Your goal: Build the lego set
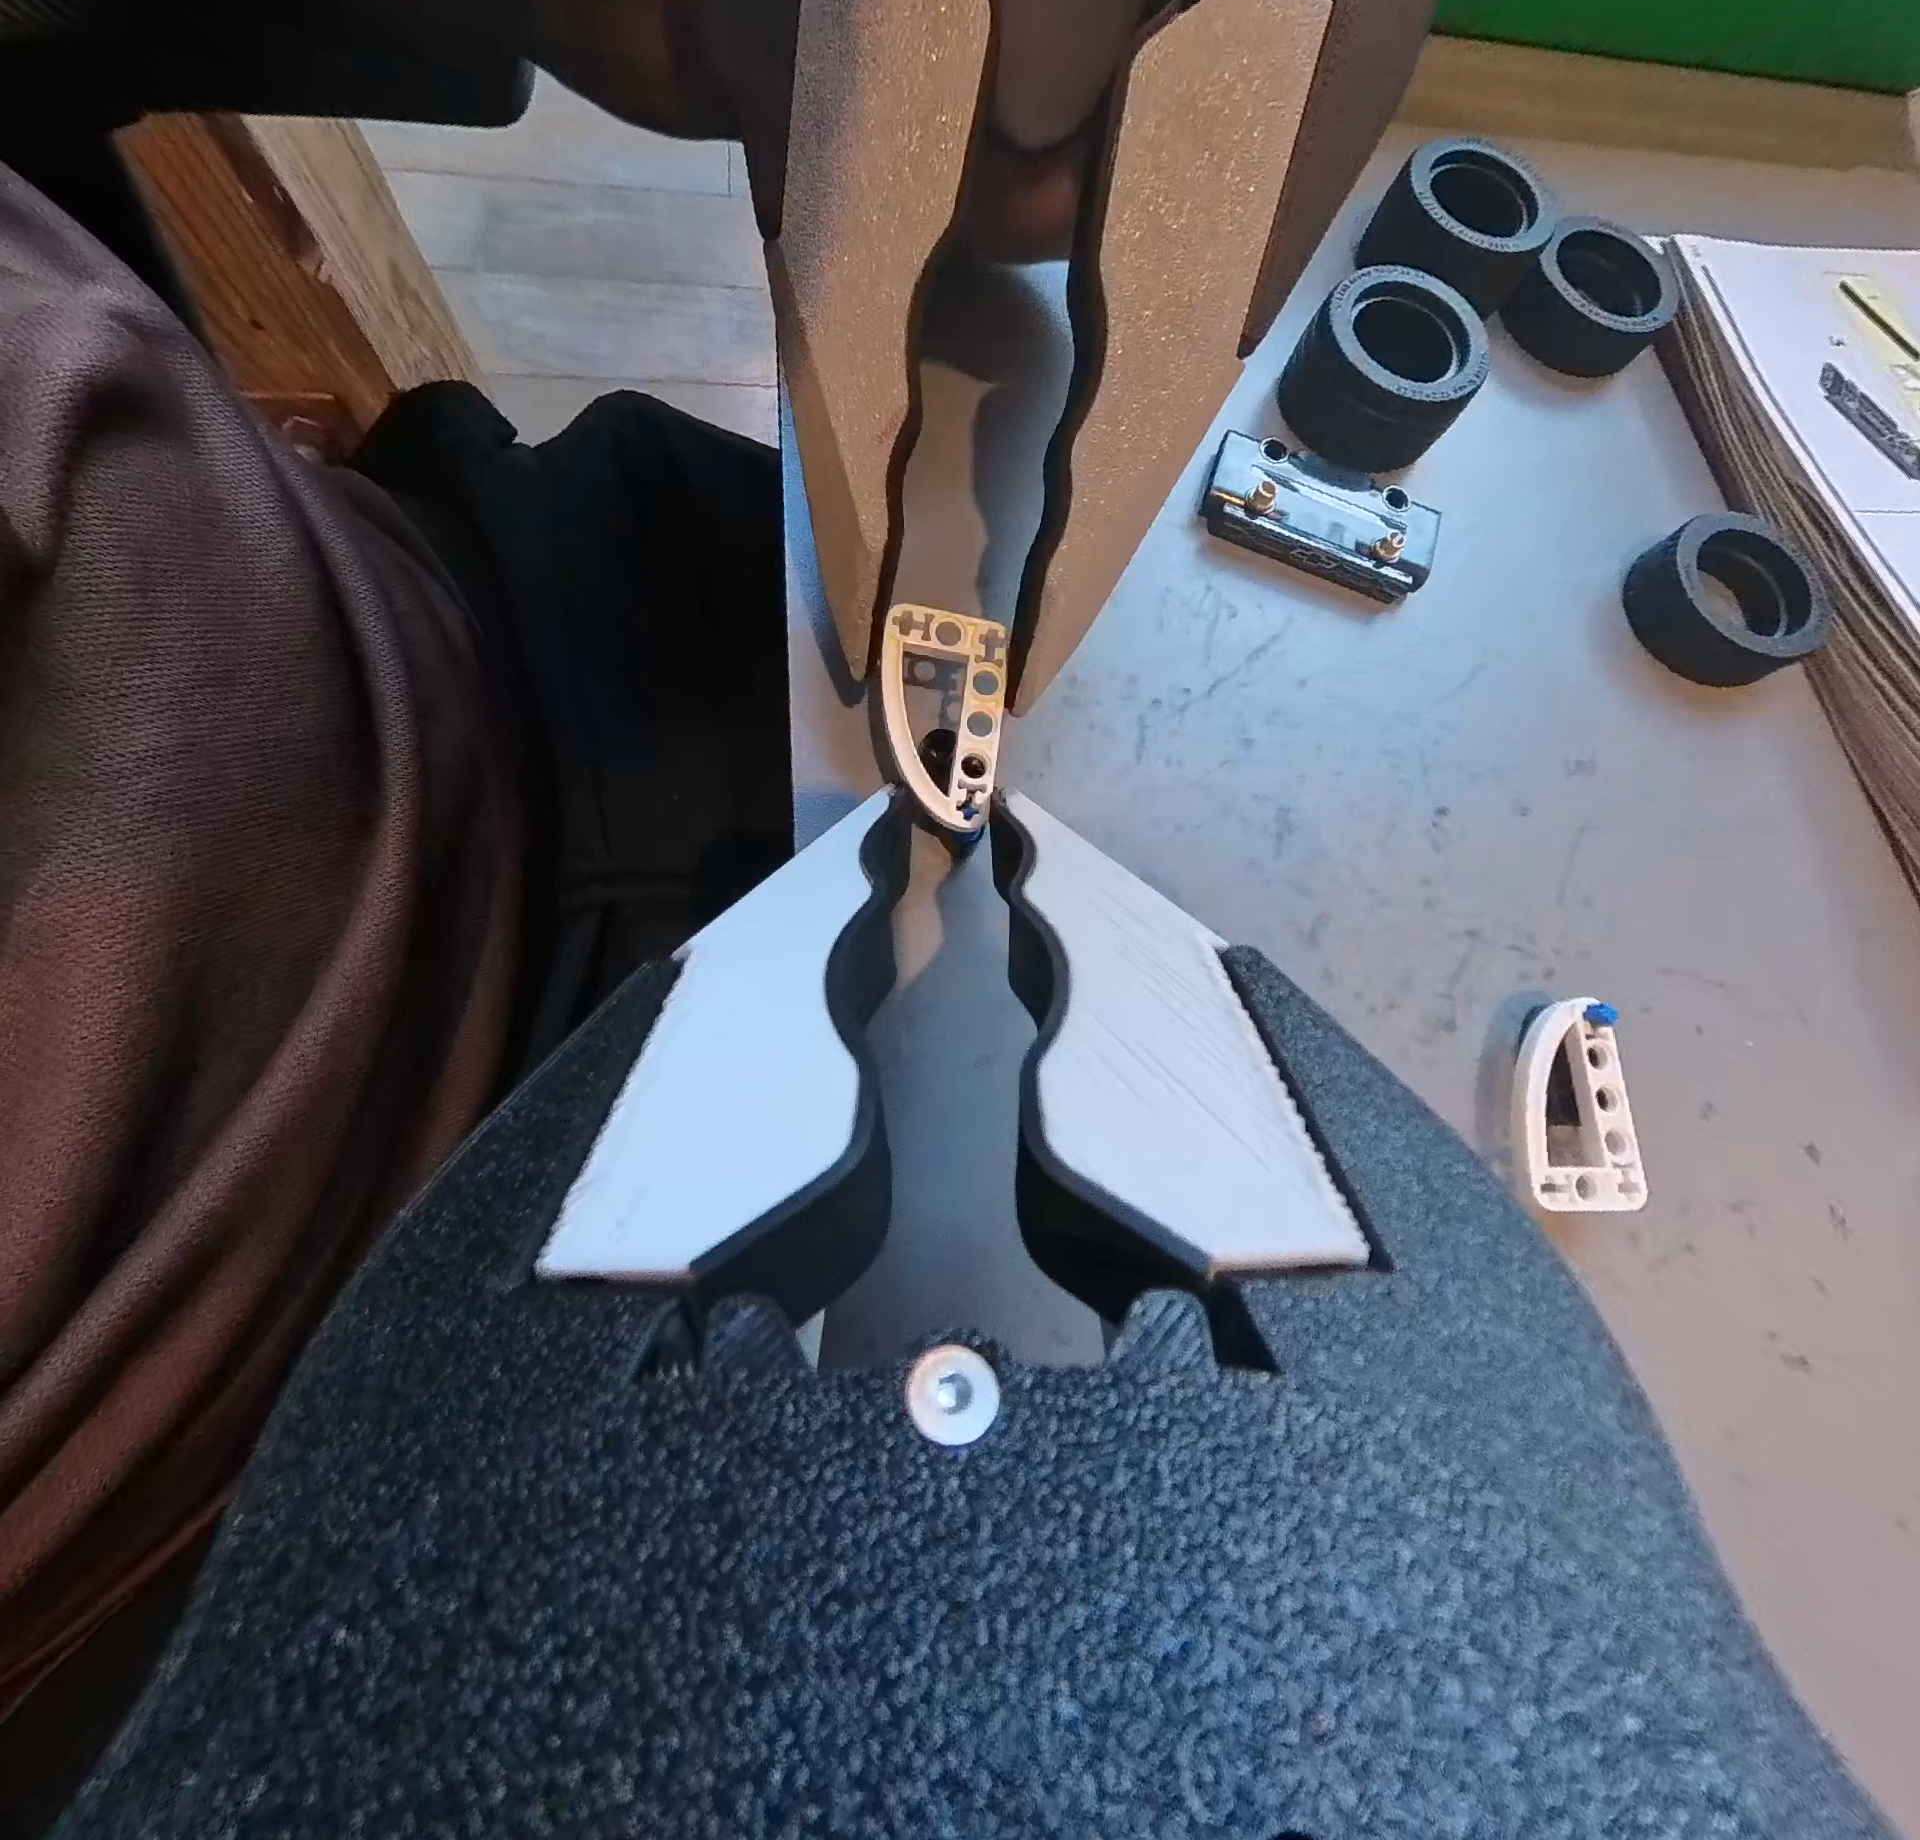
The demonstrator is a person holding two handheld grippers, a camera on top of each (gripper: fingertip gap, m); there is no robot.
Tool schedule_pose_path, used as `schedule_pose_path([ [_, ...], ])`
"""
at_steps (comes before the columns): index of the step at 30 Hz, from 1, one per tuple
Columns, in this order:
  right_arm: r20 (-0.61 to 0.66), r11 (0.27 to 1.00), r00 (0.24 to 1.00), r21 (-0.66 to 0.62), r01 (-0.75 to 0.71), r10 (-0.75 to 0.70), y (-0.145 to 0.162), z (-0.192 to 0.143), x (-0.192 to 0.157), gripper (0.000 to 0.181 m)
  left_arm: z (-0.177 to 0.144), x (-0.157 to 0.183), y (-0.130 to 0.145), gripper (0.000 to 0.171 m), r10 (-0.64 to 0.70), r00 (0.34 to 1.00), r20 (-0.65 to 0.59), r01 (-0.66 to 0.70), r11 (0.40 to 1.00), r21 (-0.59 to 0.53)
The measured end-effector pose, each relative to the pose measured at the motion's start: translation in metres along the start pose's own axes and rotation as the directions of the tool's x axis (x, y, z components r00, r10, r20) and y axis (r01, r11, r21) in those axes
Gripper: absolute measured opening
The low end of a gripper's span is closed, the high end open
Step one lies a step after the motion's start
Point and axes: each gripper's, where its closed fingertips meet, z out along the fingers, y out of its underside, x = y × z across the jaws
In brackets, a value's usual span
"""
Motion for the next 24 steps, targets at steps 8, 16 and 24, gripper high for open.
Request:
schedule_pose_path([
  [8,0.008,1.0,1.0,-0.017,-0.011,0.011,0.0009,0.0031,0.0004,0.014,-0.0004,-0.0007,0.0029,0.022,-0.003,1.0,-0.007,0.003,1.0,0.002],
  [16,0.008,1.0,1.0,-0.023,-0.013,0.013,0.0026,0.0027,0.0006,0.014,0.0008,-0.0012,0.0024,0.022,0.003,1.0,-0.002,-0.003,1.0,0.005],
  [24,0.002,0.999,1.0,-0.036,-0.016,0.016,0.0028,0.0042,0.001,0.014,0.0029,-0.0021,0.0085,0.022,0.007,1.0,-0.009,-0.008,1.0,-0.022],
])
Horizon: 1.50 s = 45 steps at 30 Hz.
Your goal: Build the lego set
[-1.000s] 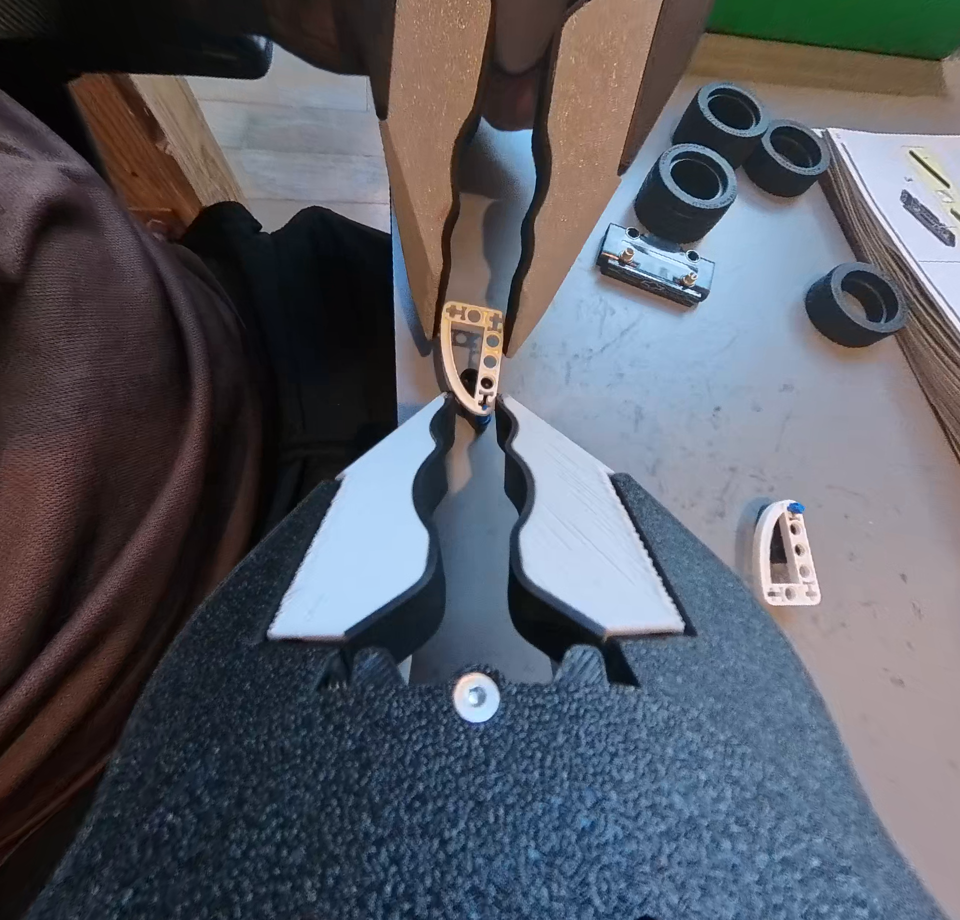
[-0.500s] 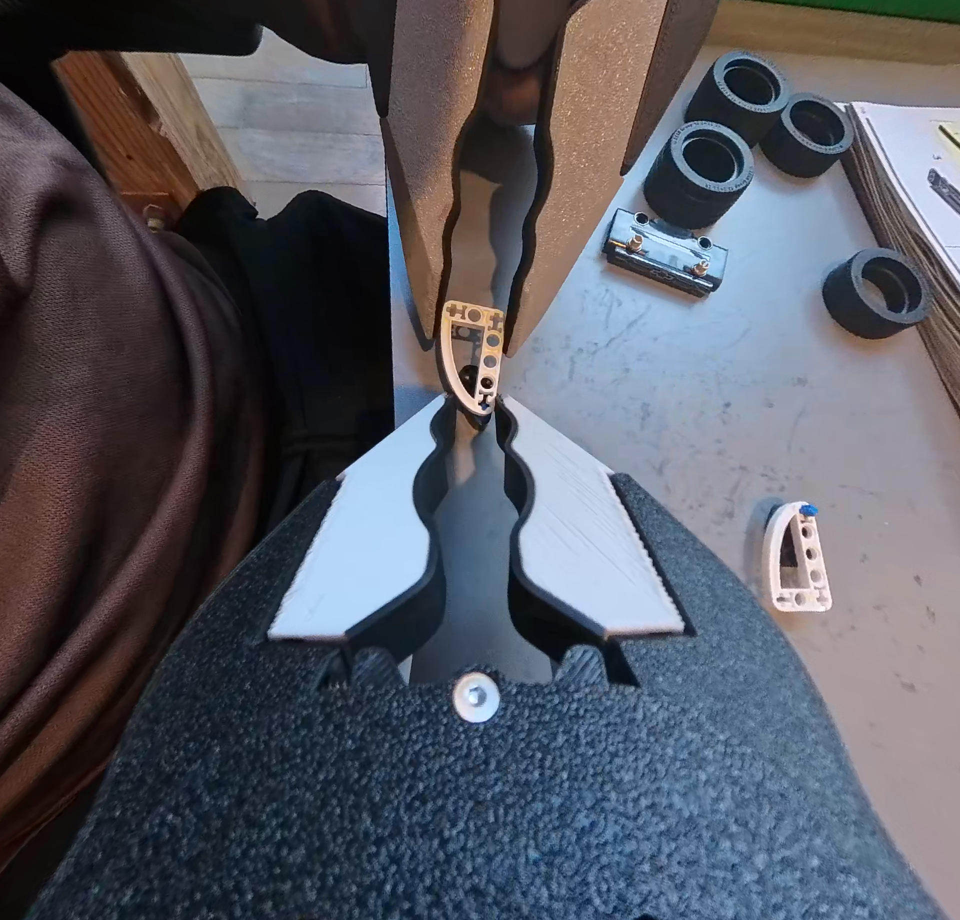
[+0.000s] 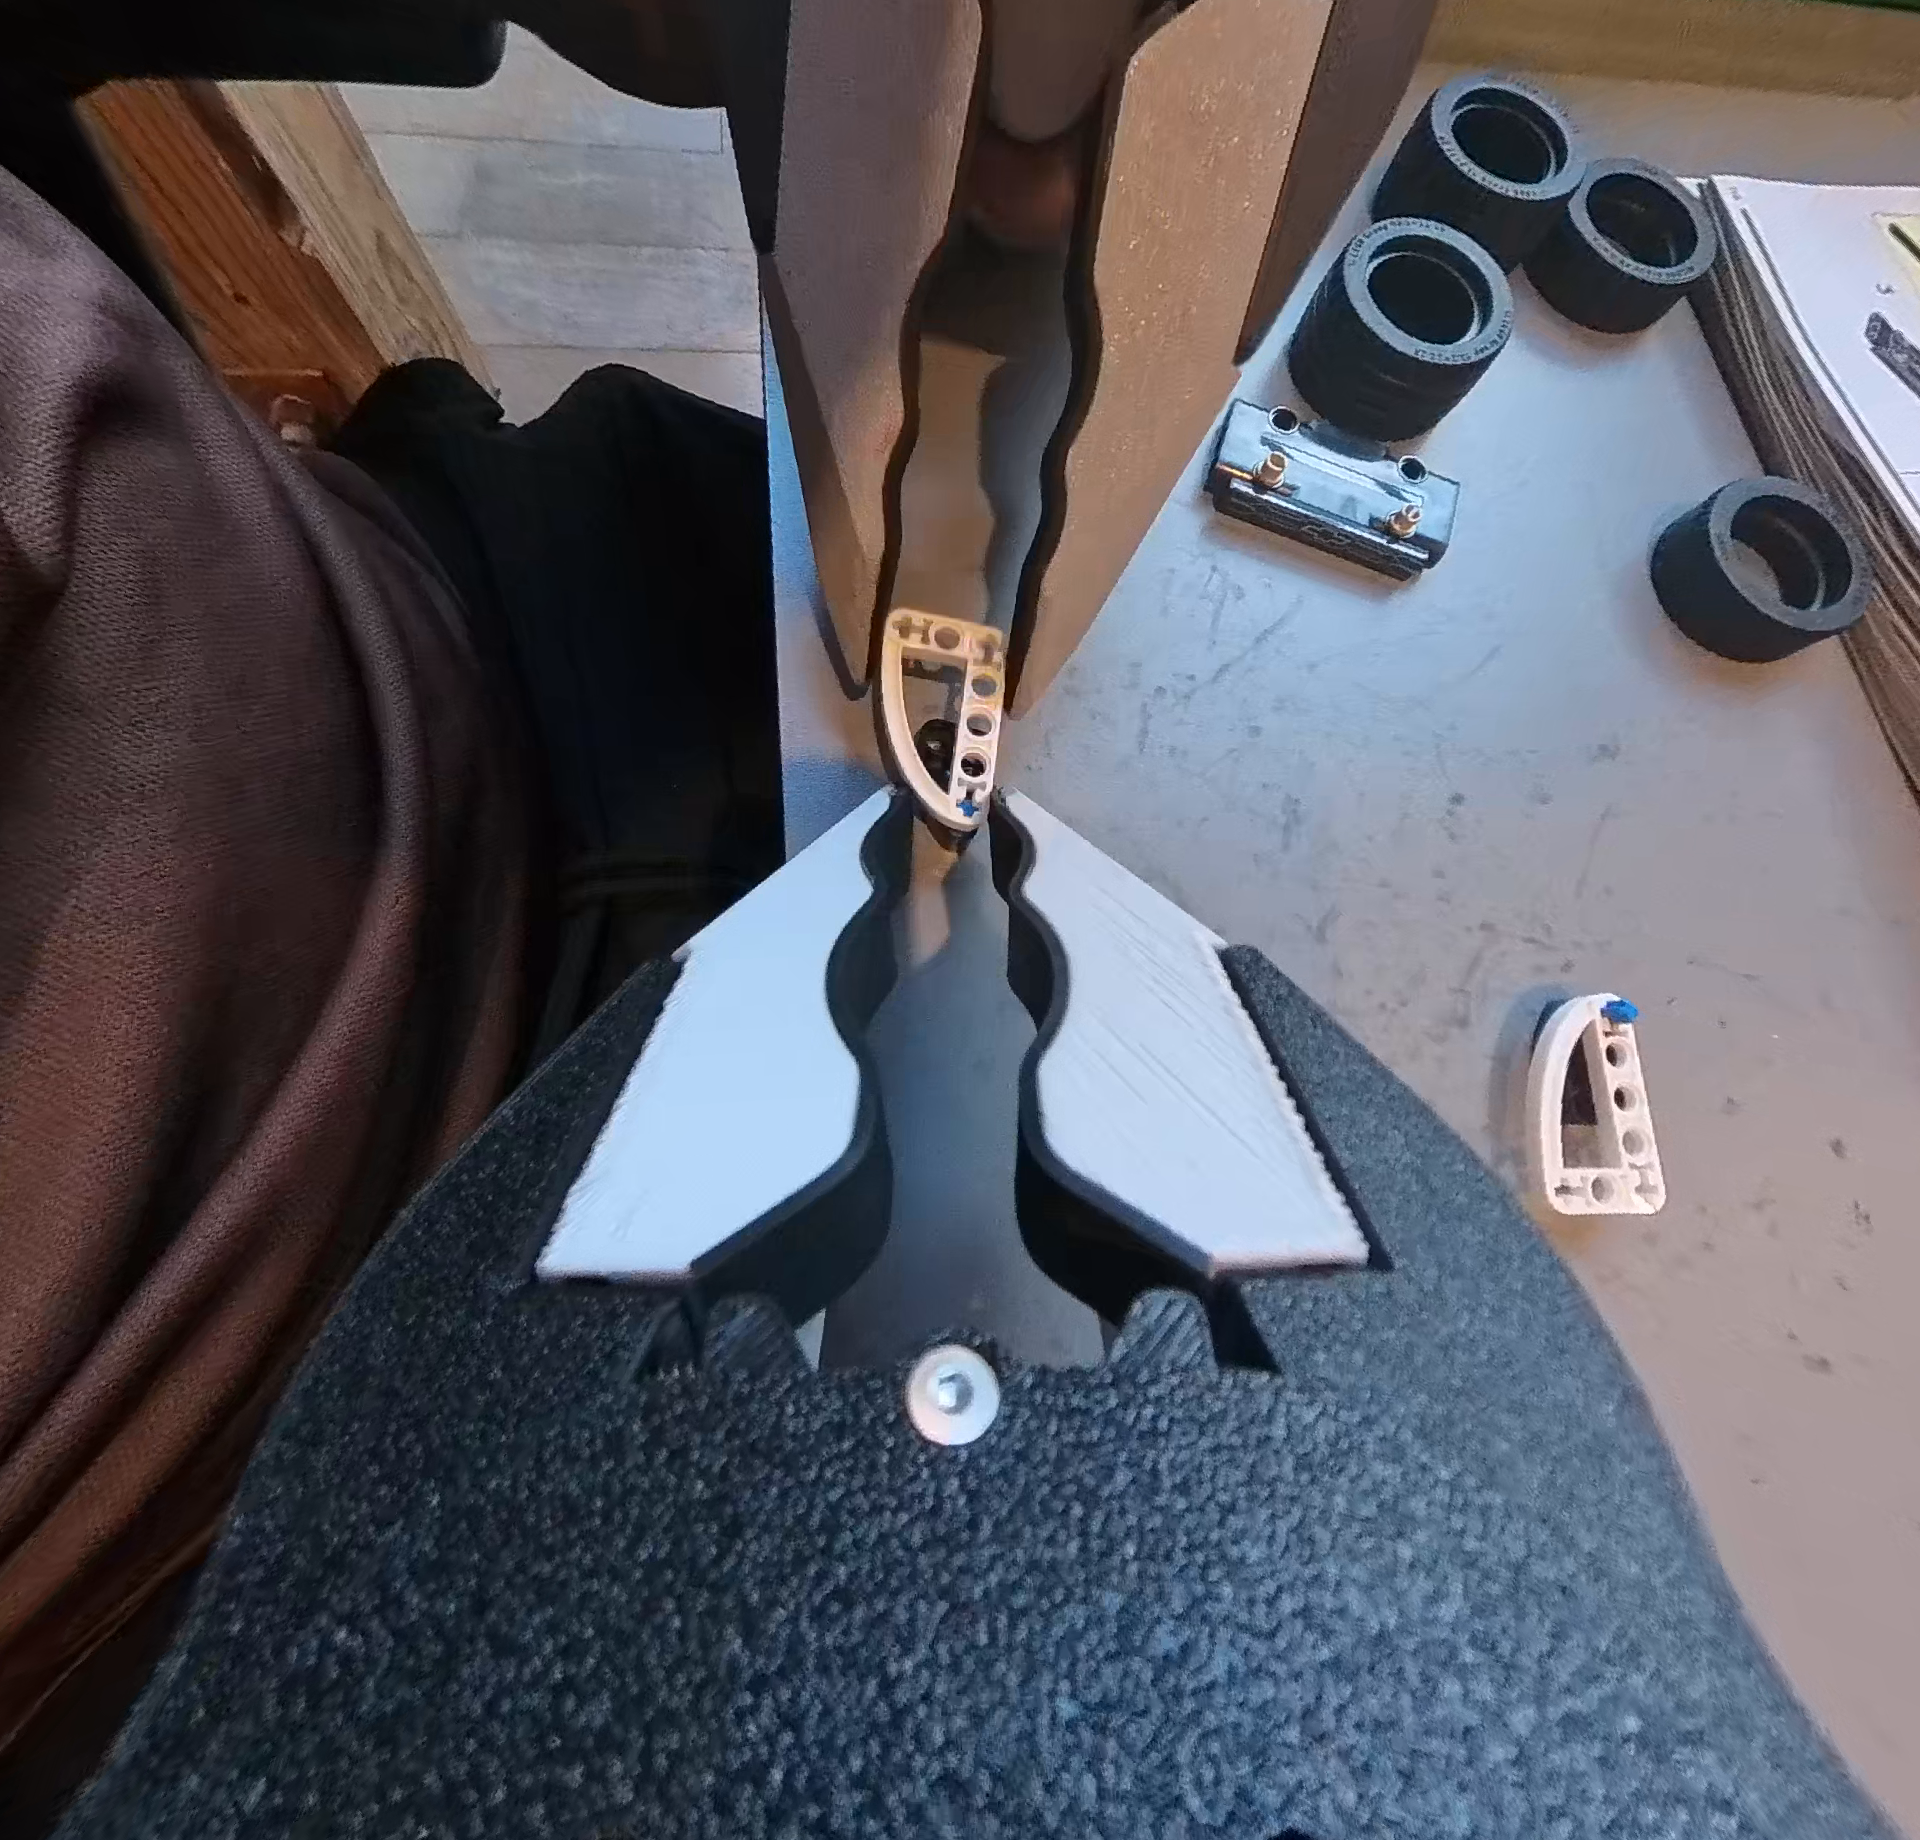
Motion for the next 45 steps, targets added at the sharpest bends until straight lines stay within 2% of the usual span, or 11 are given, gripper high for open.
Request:
schedule_pose_path([
  [5,-0.003,1.0,1.0,-0.021,0.005,-0.005,0.0,0.002,-0.001,0.014,0.006,0.0,0.008,0.022,0.017,1.0,-0.003,-0.017,0.998,-0.064],
  [12,0.003,0.999,0.999,-0.003,-0.036,0.036,0.001,0.0,0.0,0.014,0.0,-0.002,-0.002,0.021,0.007,1.0,0.008,-0.007,1.0,-0.022],
  [18,0.039,0.995,0.994,0.01,-0.102,0.102,0.001,-0.01,0.002,0.015,0.0,-0.002,0.001,0.022,0.025,1.0,0.009,-0.024,0.998,-0.059],
  [21,0.045,0.985,0.987,0.064,-0.159,0.156,-0.007,-0.022,0.009,0.0,-0.001,-0.002,0.0,0.022,0.025,1.0,0.012,-0.025,0.998,-0.057],
  [23,0.046,0.98,0.982,0.076,-0.185,0.182,-0.013,-0.023,0.01,0.0,-0.001,-0.001,0.0,0.022,0.025,1.0,0.008,-0.025,0.998,-0.058],
  [28,0.003,0.993,0.993,-0.014,-0.115,0.115,-0.003,-0.009,0.007,0.0,0.0,-0.002,0.0,0.022,0.023,1.0,0.005,-0.023,0.998,-0.057],
  [37,-0.039,0.999,0.998,-0.019,-0.048,0.047,-0.004,-0.007,0.006,0.0,0.006,-0.002,0.006,0.022,0.014,1.0,-0.008,-0.015,0.997,-0.079],
  [42,-0.047,0.999,0.998,0.007,-0.039,0.039,-0.001,-0.007,0.005,0.0,0.0,-0.002,-0.003,0.021,0.001,1.0,-0.006,-0.001,1.0,-0.025],
  [45,-0.072,1.0,0.997,0.008,-0.01,0.011,0.0,-0.007,0.005,0.0,0.003,-0.003,0.003,0.022,0.014,1.0,0.0,-0.013,0.998,-0.058],
])
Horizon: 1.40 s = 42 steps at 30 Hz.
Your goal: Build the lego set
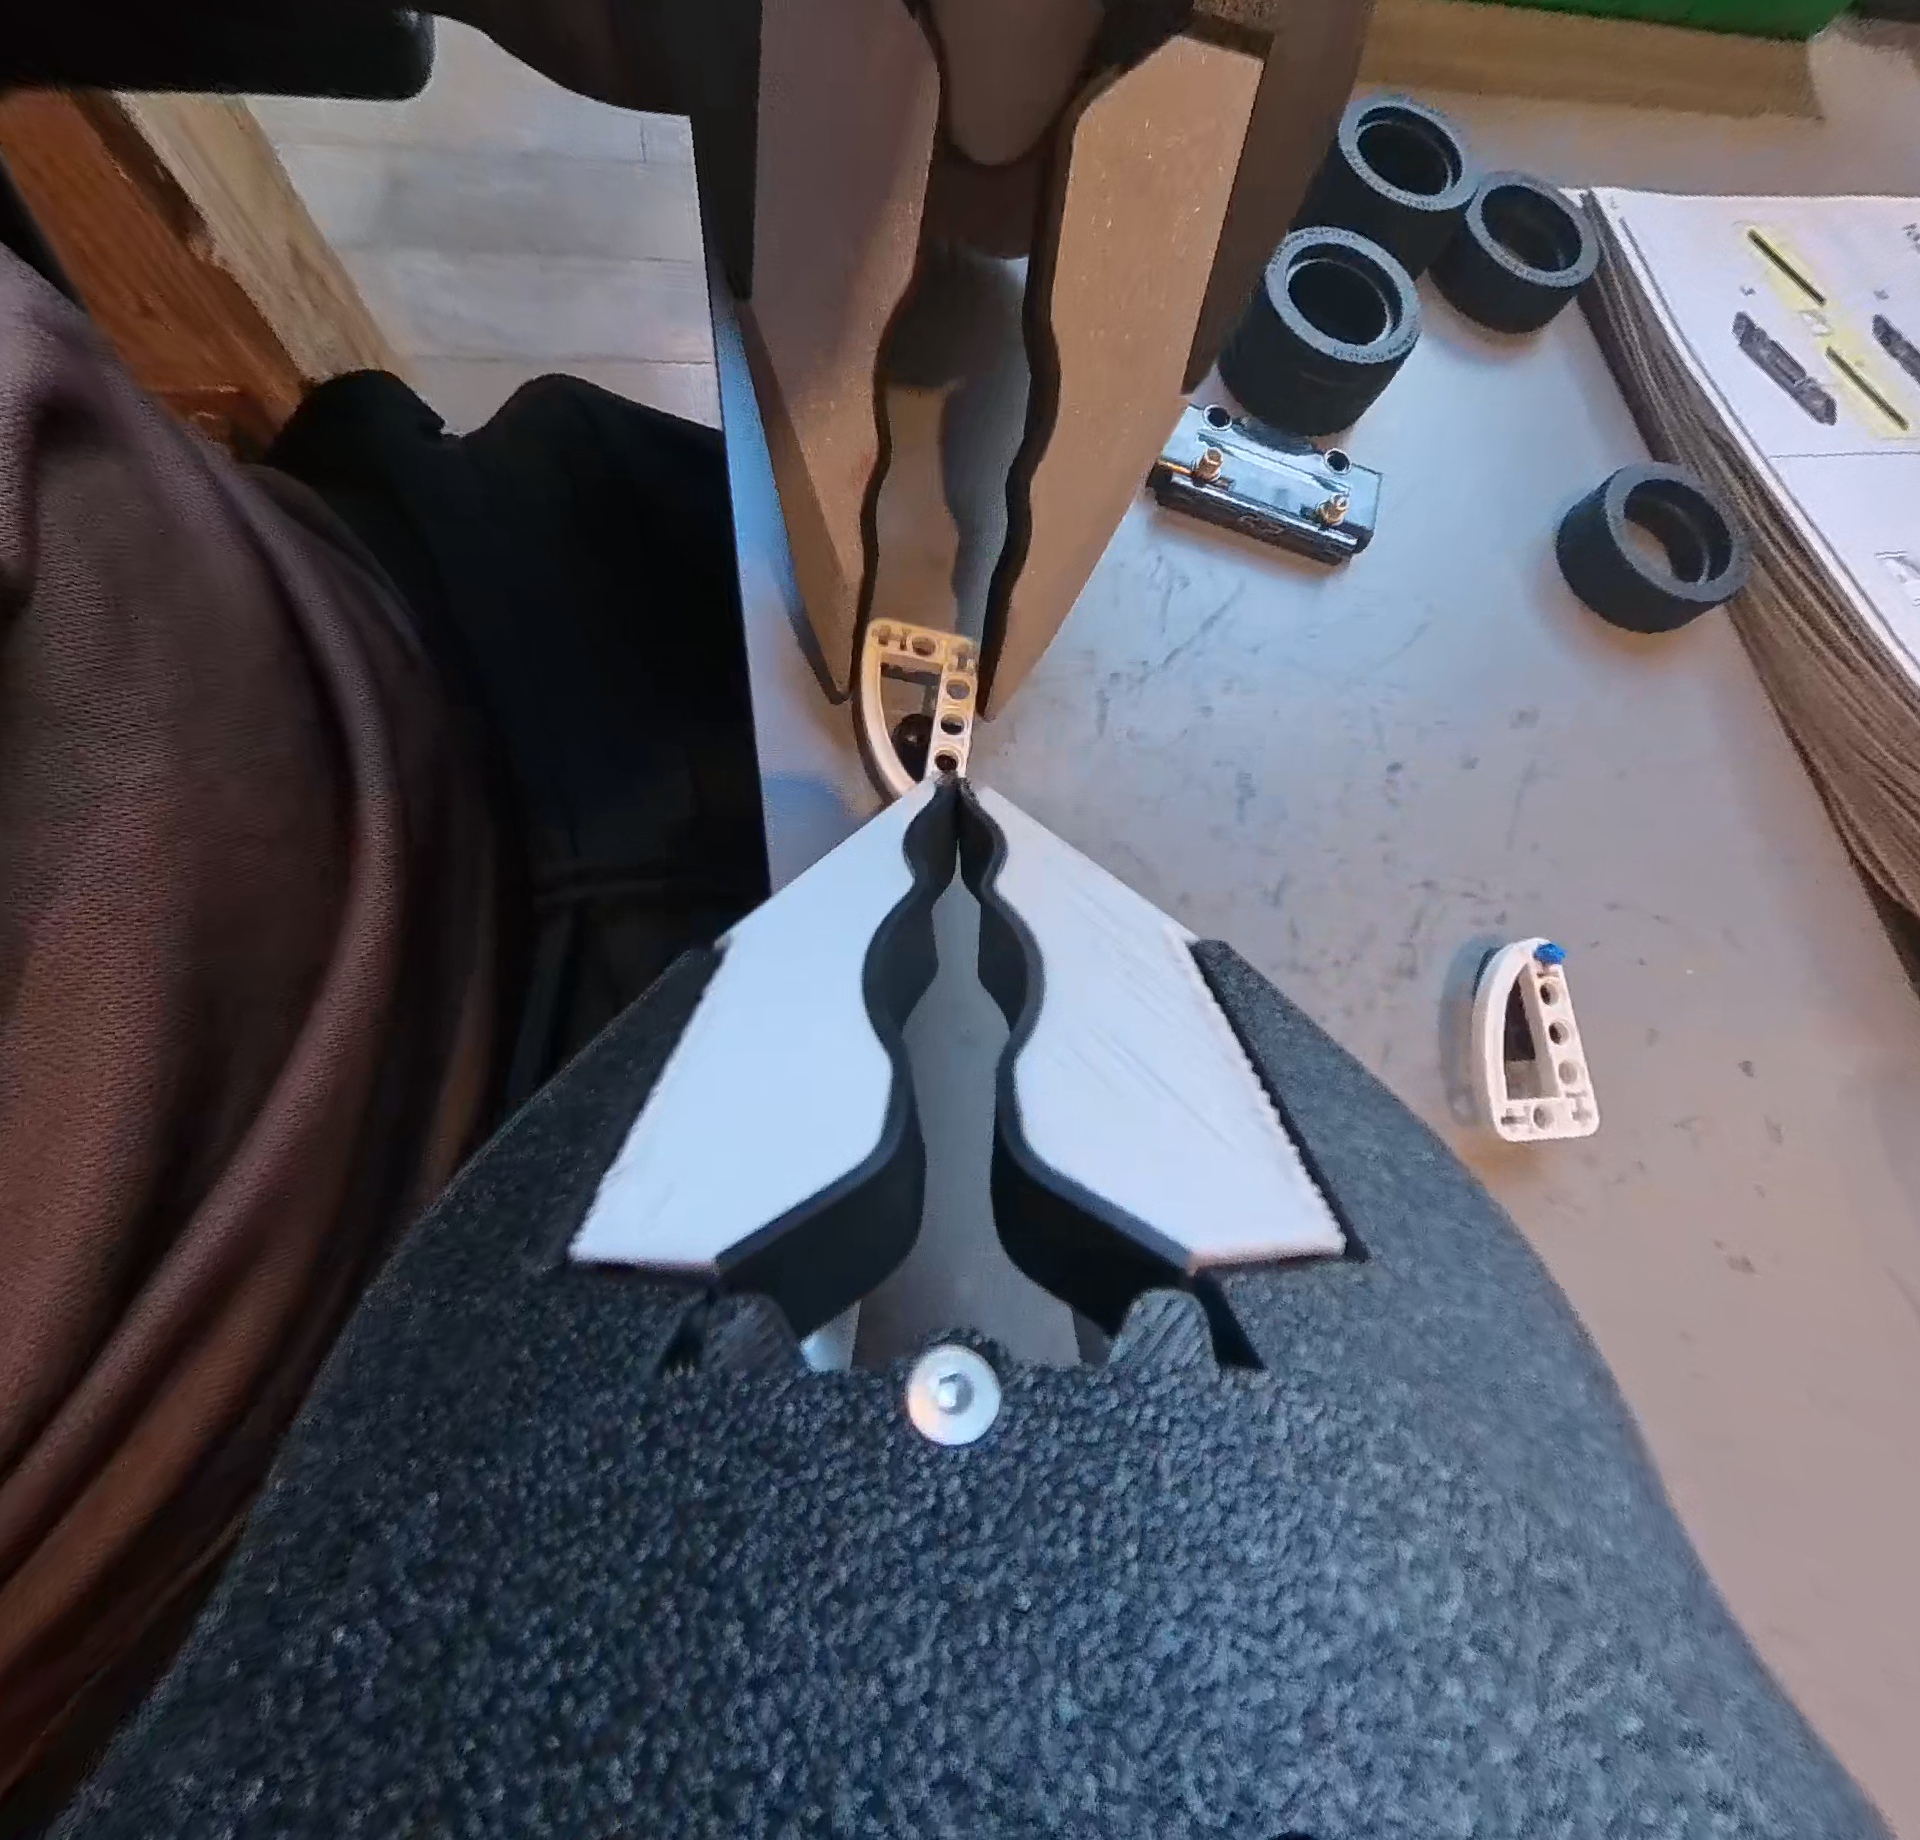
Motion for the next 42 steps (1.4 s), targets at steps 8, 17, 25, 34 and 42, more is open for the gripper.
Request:
schedule_pose_path([
  [8,0.016,0.995,0.996,0.046,-0.083,0.082,0.0,-0.003,0.003,0.0,0.0,-0.001,-0.003,0.022,-0.011,1.0,0.012,0.011,1.0,0.014],
  [17,0.076,0.991,0.988,0.005,-0.136,0.135,-0.005,-0.012,0.007,0.018,-0.001,-0.001,-0.001,0.022,0.002,1.0,0.026,-0.001,1.0,-0.024],
  [25,0.155,0.99,0.988,-0.139,0.029,-0.007,0.0,-0.004,-0.003,0.003,0.0,0.0,-0.003,0.022,-0.003,1.0,0.011,0.003,1.0,-0.022],
  [34,0.218,0.978,0.976,-0.21,0.015,0.032,0.001,-0.004,-0.003,0.005,0.001,-0.001,-0.003,0.022,-0.006,1.0,0.002,0.006,1.0,-0.011],
  [42,0.208,0.975,0.978,-0.217,0.041,0.006,0.001,-0.003,-0.002,0.007,0.0,-0.001,-0.002,0.022,0.002,1.0,0.005,-0.002,1.0,-0.014],
])
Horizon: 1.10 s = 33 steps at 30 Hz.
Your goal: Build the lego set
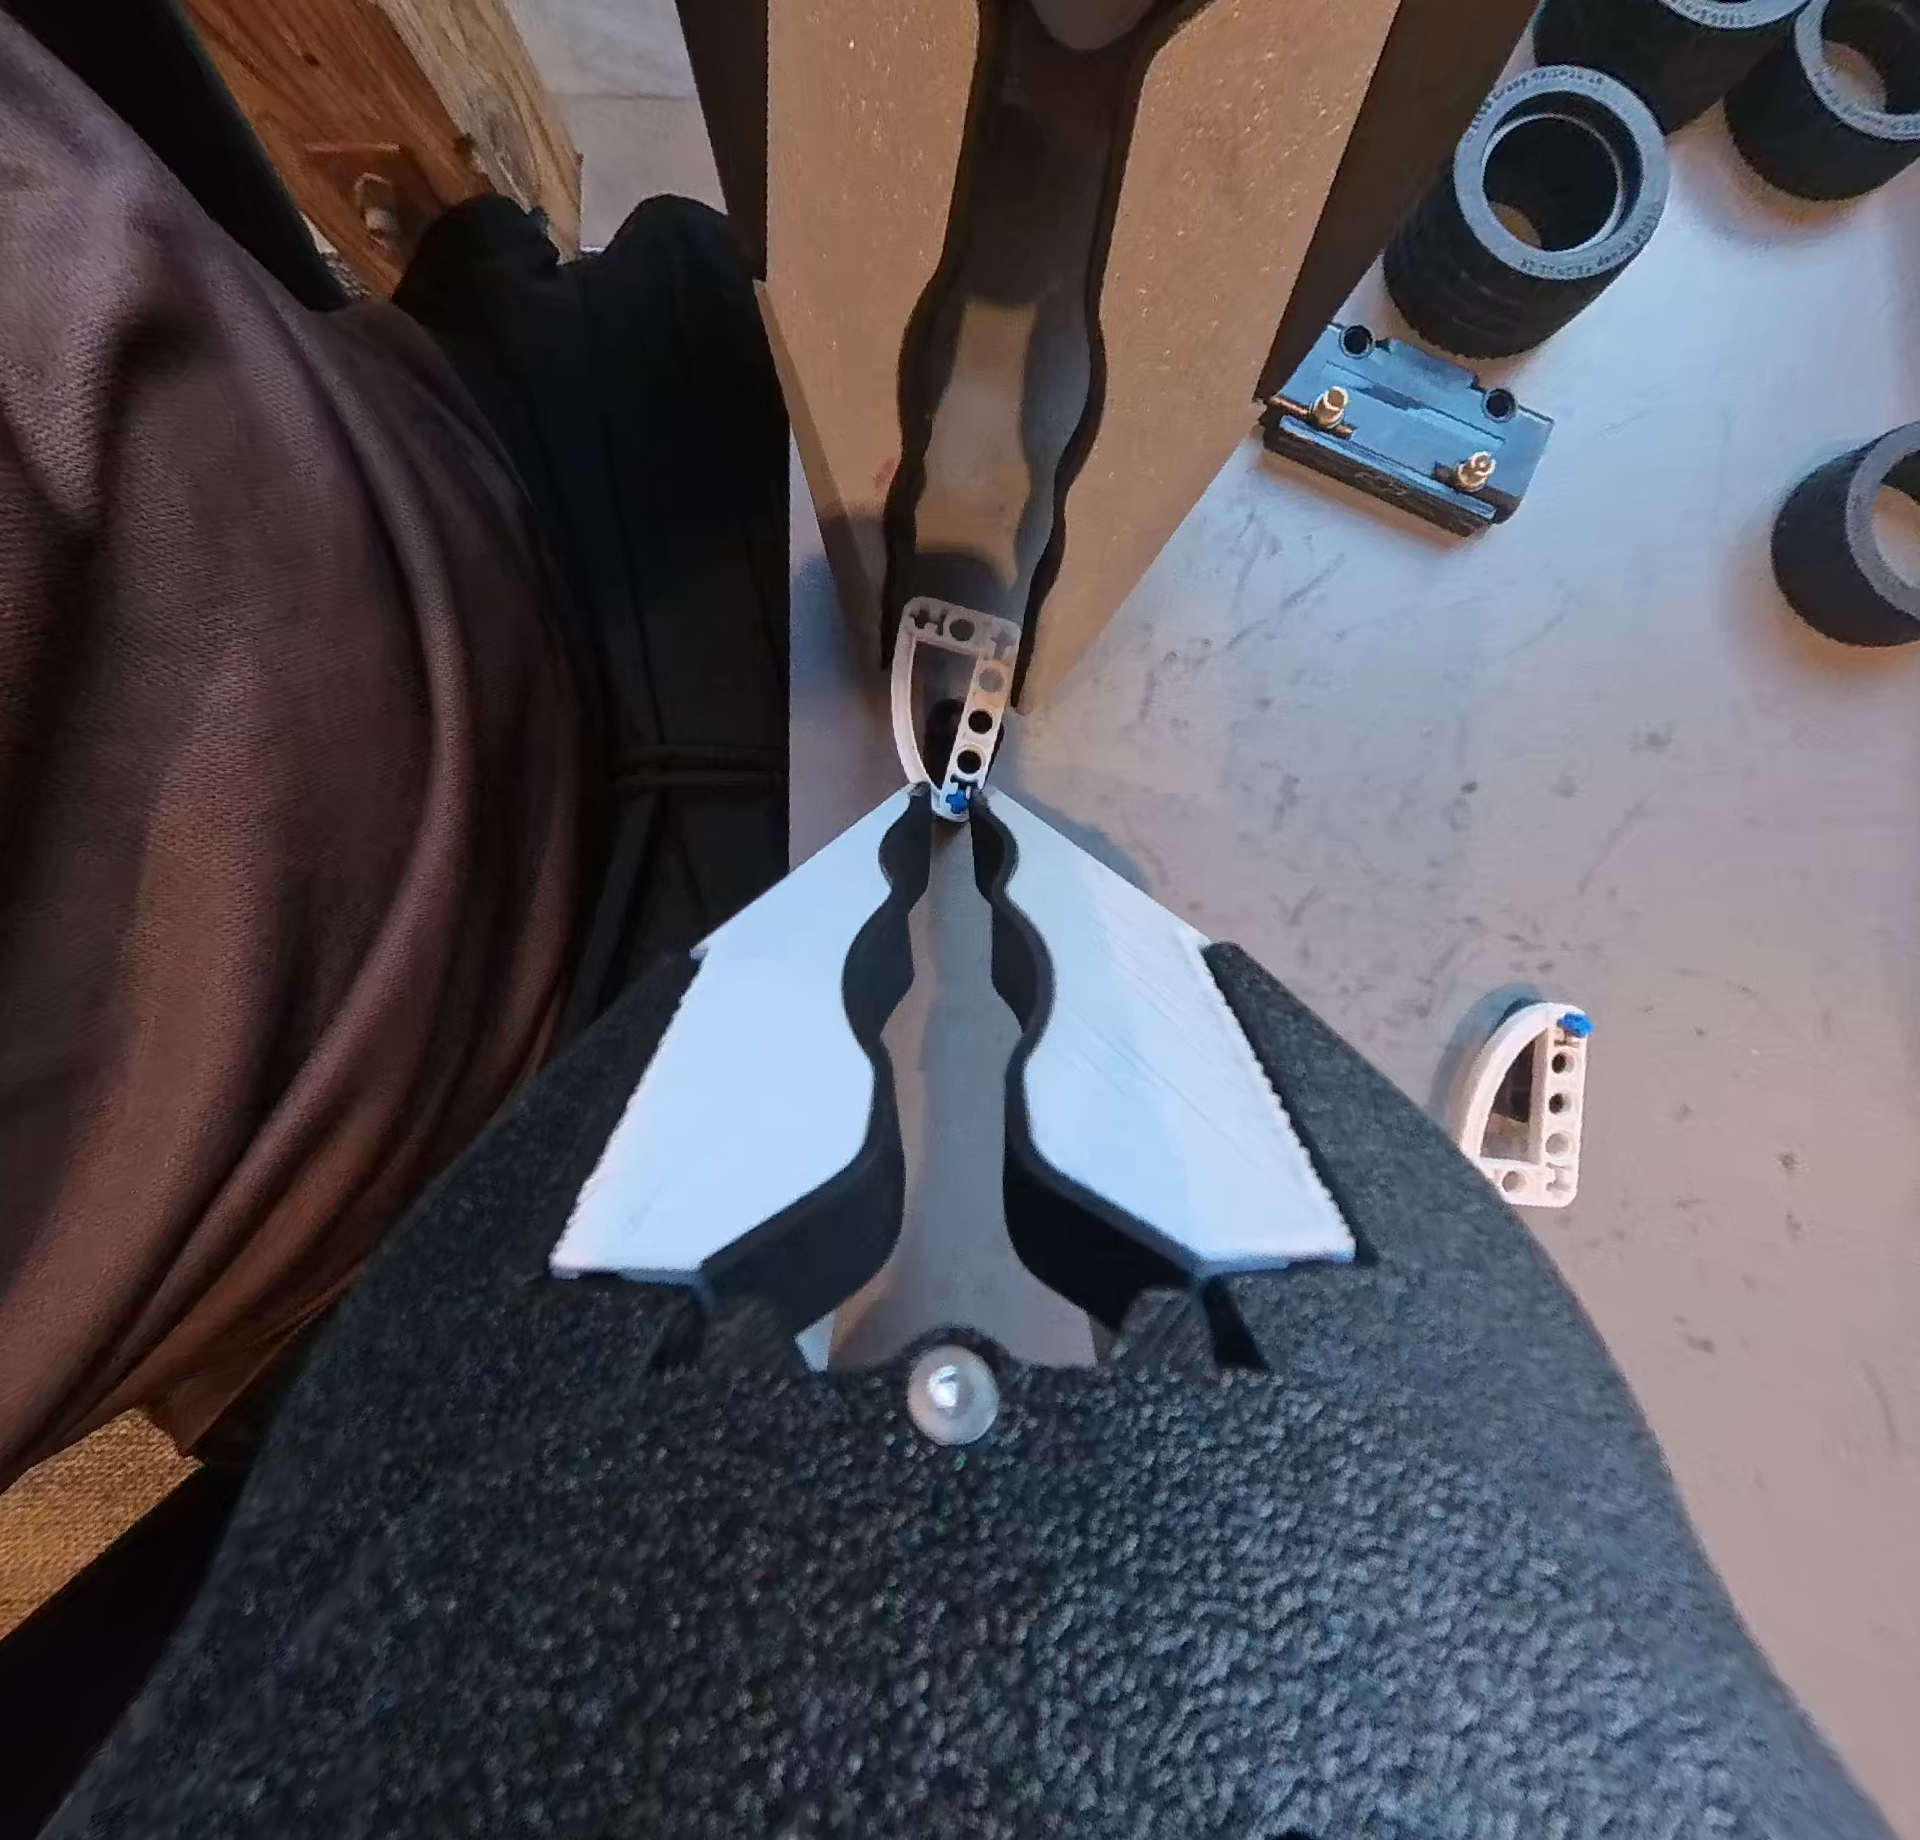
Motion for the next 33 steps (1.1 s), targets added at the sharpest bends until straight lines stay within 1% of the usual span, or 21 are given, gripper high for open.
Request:
schedule_pose_path([
  [8,0.034,0.999,0.999,-0.035,0.004,-0.003,0.0,0.001,-0.001,0.007,0.0,0.0,0.0,0.022,0.011,1.0,0.003,-0.011,1.0,-0.003],
  [13,0.065,0.998,0.997,-0.048,-0.028,0.031,0.001,0.002,-0.001,0.007,0.001,0.0,0.001,0.022,0.018,1.0,-0.001,-0.018,1.0,-0.016],
  [17,0.06,0.996,0.998,-0.088,0.005,0.001,0.003,0.005,-0.002,0.007,0.005,0.001,0.003,0.022,0.025,1.0,-0.012,-0.025,0.999,-0.04],
  [21,0.065,0.999,0.997,-0.042,-0.03,0.032,0.003,0.005,-0.002,0.008,0.005,0.001,0.003,0.022,0.018,1.0,-0.017,-0.019,0.999,-0.046],
  [25,0.024,0.997,0.997,0.025,-0.08,0.079,0.002,0.005,-0.001,0.008,0.005,0.0,0.003,0.022,0.0,1.0,-0.013,0.0,1.0,-0.02],
  [28,-0.023,0.991,0.993,0.079,-0.11,0.112,0.002,0.003,0.002,0.009,0.005,-0.001,0.002,0.022,-0.037,0.999,-0.026,0.038,0.999,0.028],
  [30,-0.119,0.988,0.985,0.106,-0.11,0.123,0.005,-0.002,0.011,0.021,0.004,-0.008,0.006,0.022,-0.074,0.997,0.003,0.074,0.997,0.022],
  [33,-0.251,0.968,0.951,0.215,-0.127,0.18,0.004,-0.02,0.024,0.029,-0.001,-0.027,0.003,0.021,-0.119,0.987,0.11,0.113,0.992,0.063],
])
